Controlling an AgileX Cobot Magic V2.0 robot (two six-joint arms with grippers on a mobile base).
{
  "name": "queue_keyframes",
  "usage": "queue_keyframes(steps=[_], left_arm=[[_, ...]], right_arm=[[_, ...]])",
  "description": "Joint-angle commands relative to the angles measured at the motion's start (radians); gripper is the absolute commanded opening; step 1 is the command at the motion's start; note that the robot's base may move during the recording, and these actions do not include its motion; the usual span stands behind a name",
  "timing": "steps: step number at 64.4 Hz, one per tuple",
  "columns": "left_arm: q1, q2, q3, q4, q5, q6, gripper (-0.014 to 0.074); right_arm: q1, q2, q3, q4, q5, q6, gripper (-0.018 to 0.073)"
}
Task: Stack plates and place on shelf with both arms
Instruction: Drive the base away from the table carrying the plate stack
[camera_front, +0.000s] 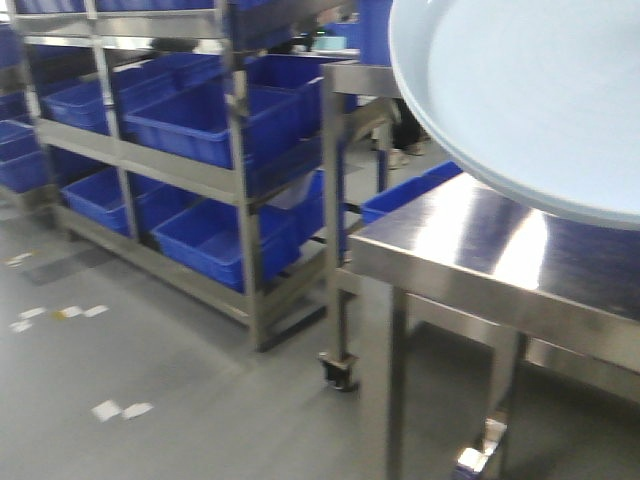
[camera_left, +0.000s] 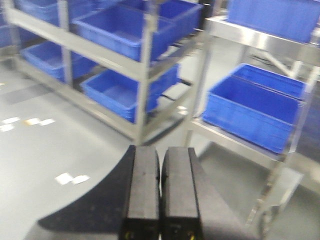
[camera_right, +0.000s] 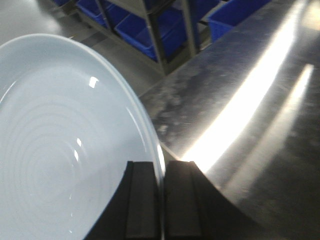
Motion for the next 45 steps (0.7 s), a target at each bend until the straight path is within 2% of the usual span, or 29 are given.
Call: queue_keyframes(steps=[1,45], left_arm=[[-0.001,0.012,-0.025,0.000,-0.088,-0.012,0.0087],[-0.001,0.012,-0.025,0.000,-0.088,-0.012,0.0087]], right_arm=[[-0.006,-0.004,-0.030,0.003,-0.090,-0.005,0.0022],[-0.006,-0.004,-0.030,0.003,-0.090,-0.005,0.0022]])
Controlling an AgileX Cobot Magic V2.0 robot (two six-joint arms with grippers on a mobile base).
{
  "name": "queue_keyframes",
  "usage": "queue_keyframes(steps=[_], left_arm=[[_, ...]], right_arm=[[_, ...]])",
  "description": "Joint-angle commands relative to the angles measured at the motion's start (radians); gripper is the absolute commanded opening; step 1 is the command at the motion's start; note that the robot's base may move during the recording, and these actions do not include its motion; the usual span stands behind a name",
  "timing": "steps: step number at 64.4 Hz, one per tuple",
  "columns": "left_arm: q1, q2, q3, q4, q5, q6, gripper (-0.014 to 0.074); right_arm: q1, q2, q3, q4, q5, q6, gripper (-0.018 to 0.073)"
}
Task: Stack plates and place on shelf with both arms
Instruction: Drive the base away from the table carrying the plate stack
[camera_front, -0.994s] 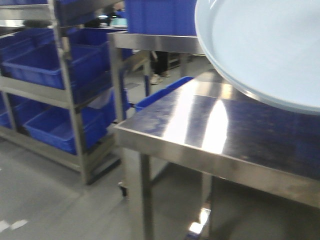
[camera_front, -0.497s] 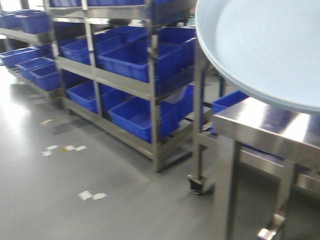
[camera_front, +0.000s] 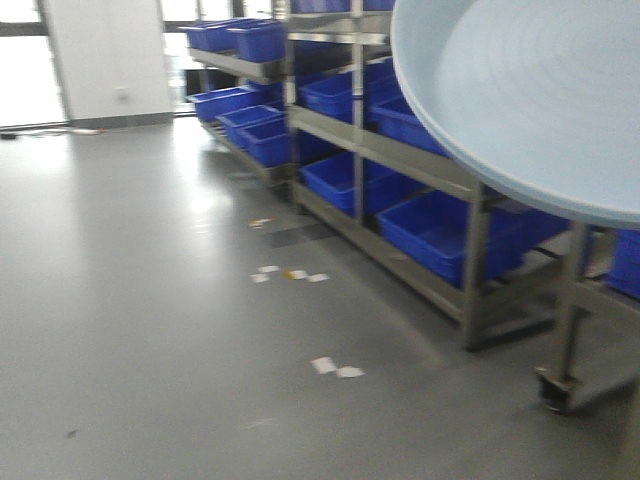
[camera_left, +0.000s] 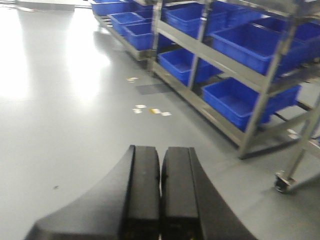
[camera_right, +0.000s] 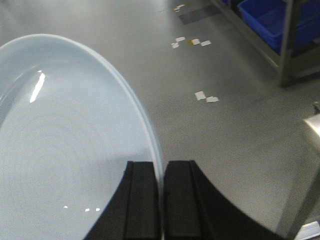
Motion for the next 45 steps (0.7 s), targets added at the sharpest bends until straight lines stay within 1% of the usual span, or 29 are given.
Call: queue_keyframes(steps=[1,45], left_arm=[[-0.001,0.012,-0.025,0.000,-0.088,-0.012,0.0087],[-0.001,0.012,-0.025,0.000,-0.088,-0.012,0.0087]], right_arm=[[-0.006,-0.004,-0.030,0.003,-0.090,-0.005,0.0022],[-0.006,-0.004,-0.030,0.003,-0.090,-0.005,0.0022]])
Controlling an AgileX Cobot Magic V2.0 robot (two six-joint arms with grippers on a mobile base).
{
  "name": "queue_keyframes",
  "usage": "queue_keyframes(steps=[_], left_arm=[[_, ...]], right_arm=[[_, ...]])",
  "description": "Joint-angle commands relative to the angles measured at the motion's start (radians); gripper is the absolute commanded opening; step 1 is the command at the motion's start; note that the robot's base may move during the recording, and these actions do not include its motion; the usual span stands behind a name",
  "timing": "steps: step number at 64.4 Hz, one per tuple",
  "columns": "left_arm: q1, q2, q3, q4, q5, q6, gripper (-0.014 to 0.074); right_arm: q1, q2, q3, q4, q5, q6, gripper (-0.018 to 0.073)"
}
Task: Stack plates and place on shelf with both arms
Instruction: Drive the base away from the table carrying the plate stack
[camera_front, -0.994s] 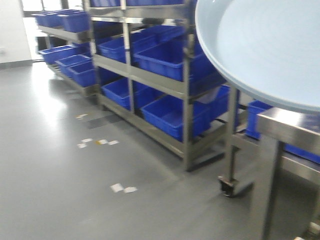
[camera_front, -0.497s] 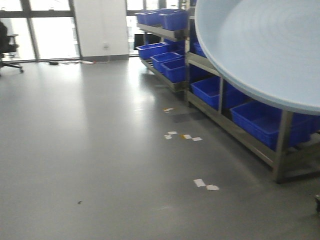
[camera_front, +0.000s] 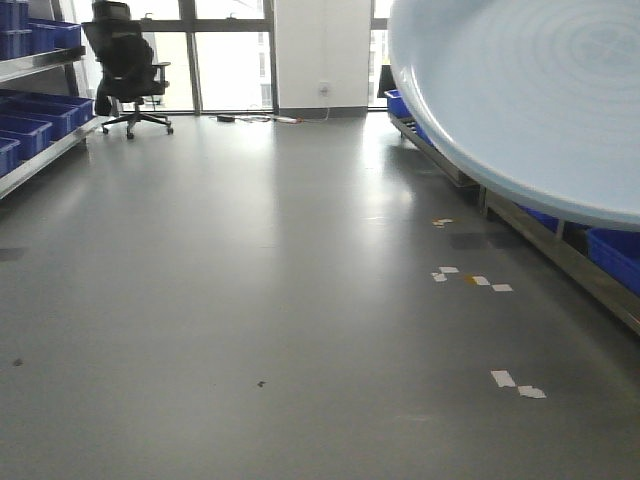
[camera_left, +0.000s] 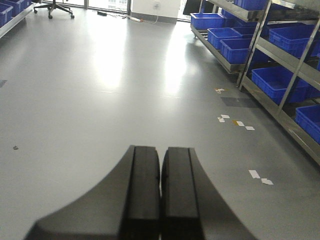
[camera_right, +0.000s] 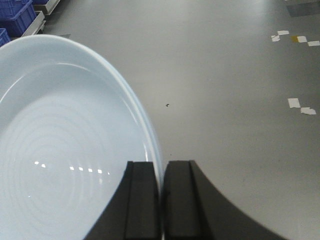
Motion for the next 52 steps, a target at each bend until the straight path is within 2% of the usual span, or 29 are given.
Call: queue_keyframes(steps=[1,52], left_arm=[[-0.001,0.012,-0.025,0.000,-0.088,-0.012,0.0087],[-0.001,0.012,-0.025,0.000,-0.088,-0.012,0.0087]], right_arm=[[-0.006,-0.004,-0.030,0.003,-0.090,-0.005,0.0022],[-0.006,-0.004,-0.030,0.003,-0.090,-0.005,0.0022]])
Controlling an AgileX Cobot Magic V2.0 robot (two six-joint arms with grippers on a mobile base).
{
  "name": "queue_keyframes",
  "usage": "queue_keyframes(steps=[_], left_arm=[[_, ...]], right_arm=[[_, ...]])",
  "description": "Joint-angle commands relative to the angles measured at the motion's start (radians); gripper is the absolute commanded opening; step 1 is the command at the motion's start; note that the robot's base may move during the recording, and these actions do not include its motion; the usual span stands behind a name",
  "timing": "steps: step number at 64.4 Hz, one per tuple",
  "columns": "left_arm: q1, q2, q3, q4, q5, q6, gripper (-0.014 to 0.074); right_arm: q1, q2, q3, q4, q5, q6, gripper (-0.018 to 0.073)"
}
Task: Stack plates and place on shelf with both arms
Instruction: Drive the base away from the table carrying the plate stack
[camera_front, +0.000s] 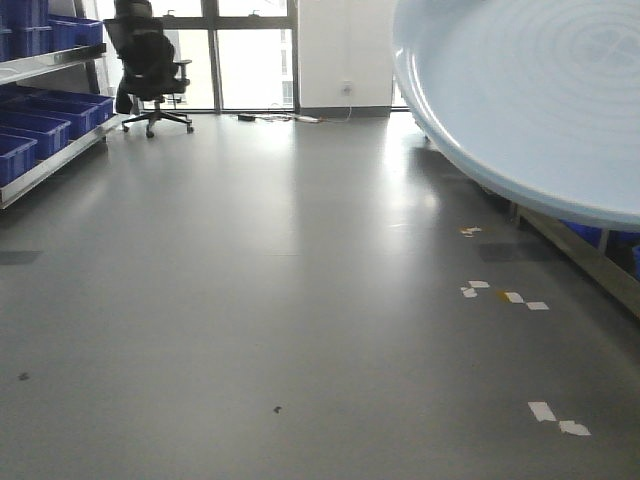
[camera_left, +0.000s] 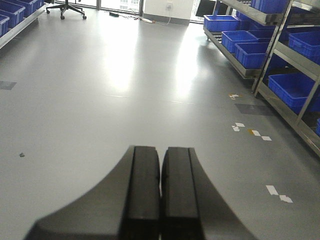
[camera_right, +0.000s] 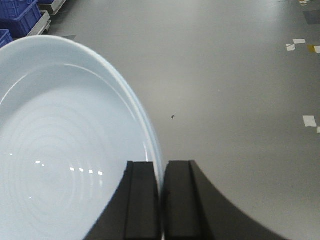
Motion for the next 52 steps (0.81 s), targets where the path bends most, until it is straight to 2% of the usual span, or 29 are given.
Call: queue_keyframes(steps=[1,52], left_arm=[[-0.001,0.012,-0.025,0.000,-0.088,-0.012,0.0087],[-0.001,0.012,-0.025,0.000,-0.088,-0.012,0.0087]], right_arm=[[-0.006,-0.004,-0.030,0.003,-0.091,-0.005,0.0022],[-0.006,-0.004,-0.030,0.003,-0.090,-0.005,0.0022]])
